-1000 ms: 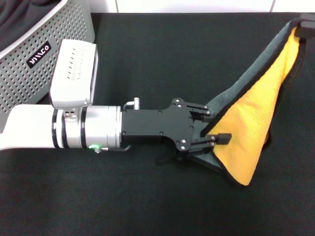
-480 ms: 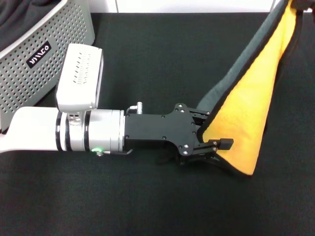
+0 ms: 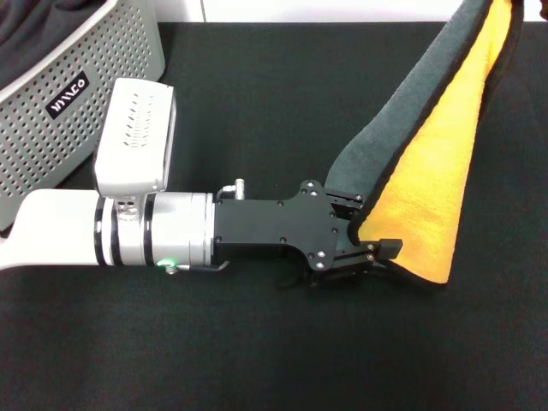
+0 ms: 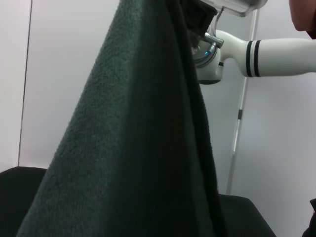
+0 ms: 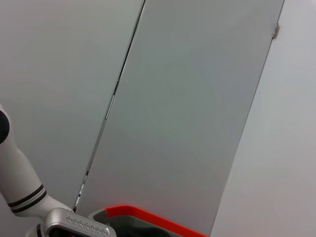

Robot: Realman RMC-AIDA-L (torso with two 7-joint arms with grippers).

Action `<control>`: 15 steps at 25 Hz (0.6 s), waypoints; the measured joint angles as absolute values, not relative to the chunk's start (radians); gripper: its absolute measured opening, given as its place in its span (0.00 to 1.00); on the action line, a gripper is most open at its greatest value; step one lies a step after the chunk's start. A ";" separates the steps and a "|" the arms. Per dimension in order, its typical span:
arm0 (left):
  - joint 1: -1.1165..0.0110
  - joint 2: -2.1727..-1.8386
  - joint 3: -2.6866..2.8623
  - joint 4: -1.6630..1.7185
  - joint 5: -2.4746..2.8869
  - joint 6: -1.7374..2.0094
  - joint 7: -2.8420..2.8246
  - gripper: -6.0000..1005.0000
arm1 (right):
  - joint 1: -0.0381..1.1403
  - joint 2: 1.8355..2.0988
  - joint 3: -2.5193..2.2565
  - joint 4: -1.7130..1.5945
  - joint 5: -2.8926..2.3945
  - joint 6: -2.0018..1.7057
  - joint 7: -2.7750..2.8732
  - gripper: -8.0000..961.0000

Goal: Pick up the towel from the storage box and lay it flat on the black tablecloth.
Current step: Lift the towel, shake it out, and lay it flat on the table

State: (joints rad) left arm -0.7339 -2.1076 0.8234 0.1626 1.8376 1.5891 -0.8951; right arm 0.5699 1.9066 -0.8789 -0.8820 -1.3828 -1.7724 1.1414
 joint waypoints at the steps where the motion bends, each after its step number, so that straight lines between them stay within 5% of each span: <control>1: -0.732 -2.108 0.822 0.163 1.837 1.589 -0.898 0.35 | 0.570 1.907 -0.879 -0.882 -1.383 -1.772 1.140 0.01; 11: -0.716 -2.102 0.821 0.163 1.787 1.589 -0.944 0.28 | 0.562 1.907 -0.879 -0.881 -1.386 -1.775 1.139 0.01; 15: -0.715 -2.101 0.835 0.163 1.799 1.590 -0.939 0.14 | 0.561 1.907 -0.879 -0.880 -1.385 -1.780 1.138 0.01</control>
State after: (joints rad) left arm -0.7154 -2.1015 0.8346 0.1630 1.7994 1.5900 -0.9391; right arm 0.5606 1.9071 -0.8788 -0.8799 -1.3852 -1.7797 1.1381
